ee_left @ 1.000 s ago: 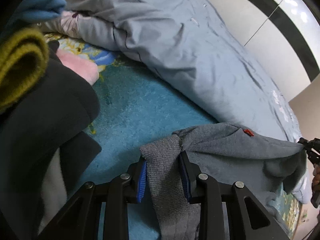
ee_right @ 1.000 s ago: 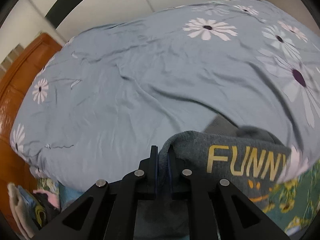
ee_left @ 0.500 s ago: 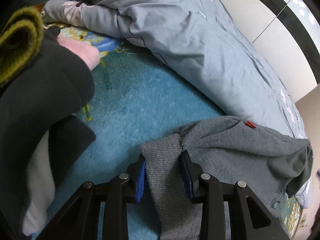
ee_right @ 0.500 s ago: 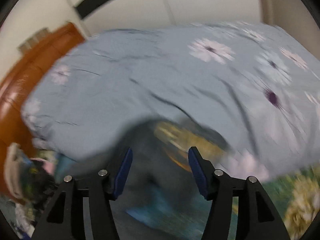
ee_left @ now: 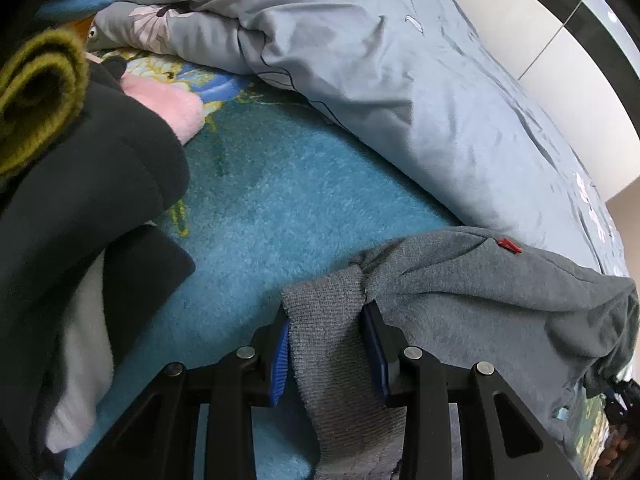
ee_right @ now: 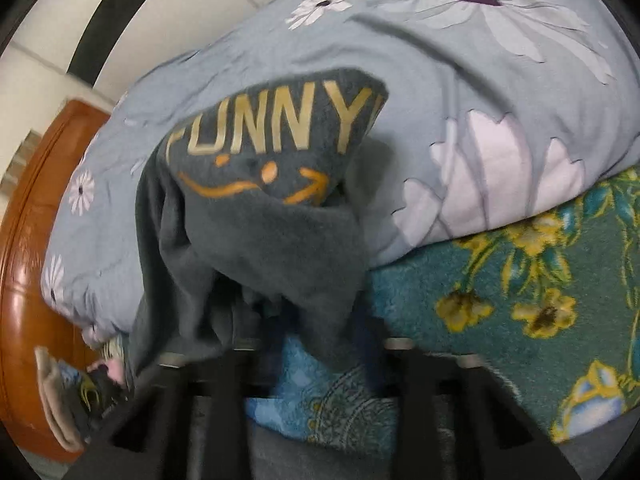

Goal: Fold clothes

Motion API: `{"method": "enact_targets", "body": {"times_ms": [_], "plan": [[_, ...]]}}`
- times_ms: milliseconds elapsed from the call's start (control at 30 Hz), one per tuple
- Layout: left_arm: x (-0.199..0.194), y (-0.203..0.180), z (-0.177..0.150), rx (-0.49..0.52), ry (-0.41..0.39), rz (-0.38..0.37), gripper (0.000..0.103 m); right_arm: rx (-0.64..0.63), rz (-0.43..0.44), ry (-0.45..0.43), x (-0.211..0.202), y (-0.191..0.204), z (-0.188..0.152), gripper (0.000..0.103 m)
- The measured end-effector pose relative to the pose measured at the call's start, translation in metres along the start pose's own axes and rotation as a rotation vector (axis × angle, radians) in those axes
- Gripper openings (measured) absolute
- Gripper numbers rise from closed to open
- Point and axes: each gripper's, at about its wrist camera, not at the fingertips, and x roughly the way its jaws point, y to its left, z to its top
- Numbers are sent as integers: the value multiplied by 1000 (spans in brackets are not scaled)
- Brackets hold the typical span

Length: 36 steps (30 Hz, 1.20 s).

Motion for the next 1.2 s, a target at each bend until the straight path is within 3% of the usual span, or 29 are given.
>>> {"method": "enact_targets", "body": {"times_ms": [100,200,267,367,400,500,600,700,767,800,833,900,1000,1133,1200], "plan": [[-4,-2,1,7,-1,2,37,8,-3,-80,-32,-4,15,5],[-10,-6,2,26,-1,-26,37,-64,-12,-206,-90,7,36,5],[-12,-12,2,43,1,-62,37,-159,-47,-278,-126,27,42,5],[-15,-27,0,109,-16,-34,37,-341,-115,-363,-162,67,37,5],[-15,-29,1,123,-24,-12,37,-397,-137,-358,-162,75,30,5],[-15,-32,5,132,-41,38,37,-546,-196,-219,-130,85,-4,5],[-19,-24,8,97,-43,65,36,-602,-215,-43,-81,77,-50,5],[-16,-25,9,119,-49,103,36,-606,-169,72,-54,63,-86,5],[-9,-26,14,128,-41,118,36,-571,-135,102,-51,54,-93,7],[-6,-27,15,129,-35,123,36,-543,-115,97,-56,49,-92,15],[-6,-28,15,124,-28,122,36,-512,-94,76,-66,43,-90,33],[-2,-25,18,104,-15,100,37,-442,-33,30,-91,30,-85,58],[-4,-17,18,64,8,37,37,-319,40,-60,-129,-4,-75,59],[-19,-10,11,63,23,9,38,-138,-78,-100,-140,-71,-73,59],[-31,-10,5,73,10,24,38,-73,-71,-87,-125,-84,-68,59]]}}
